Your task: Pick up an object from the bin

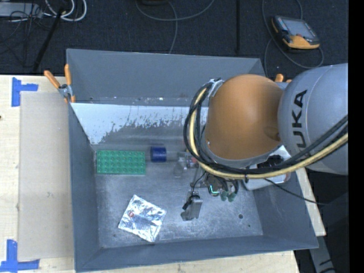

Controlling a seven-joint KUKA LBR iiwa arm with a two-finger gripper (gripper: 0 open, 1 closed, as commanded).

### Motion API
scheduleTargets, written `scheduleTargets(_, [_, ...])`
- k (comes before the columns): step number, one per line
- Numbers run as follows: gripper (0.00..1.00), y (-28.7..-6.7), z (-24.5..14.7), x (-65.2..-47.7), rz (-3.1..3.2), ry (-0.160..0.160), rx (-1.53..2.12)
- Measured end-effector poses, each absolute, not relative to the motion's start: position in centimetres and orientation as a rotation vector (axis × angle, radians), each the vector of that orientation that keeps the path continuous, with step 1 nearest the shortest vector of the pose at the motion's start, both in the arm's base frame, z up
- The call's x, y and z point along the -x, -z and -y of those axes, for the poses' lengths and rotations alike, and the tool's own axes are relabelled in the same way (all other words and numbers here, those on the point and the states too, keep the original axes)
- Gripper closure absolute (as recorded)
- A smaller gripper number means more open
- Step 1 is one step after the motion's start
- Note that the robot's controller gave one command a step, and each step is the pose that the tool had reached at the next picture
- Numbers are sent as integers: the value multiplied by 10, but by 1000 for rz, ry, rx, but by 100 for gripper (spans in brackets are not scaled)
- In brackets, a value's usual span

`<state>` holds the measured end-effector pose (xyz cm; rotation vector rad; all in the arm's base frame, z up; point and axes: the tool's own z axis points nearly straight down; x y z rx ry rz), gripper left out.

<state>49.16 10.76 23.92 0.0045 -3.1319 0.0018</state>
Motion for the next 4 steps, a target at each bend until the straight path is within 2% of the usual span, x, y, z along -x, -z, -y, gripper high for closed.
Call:
scheduleTargets(1, [0,-153,-171,-478,3113,-1,-371])
scheduleTargets(2, [100,-155,-170,-480,3117,-1,-363])
scheduleTargets(3, [0,-155,-170,-480,3118,-1,-361])
scheduleTargets(4, [0,-67,-190,-515,3058,0,-700])
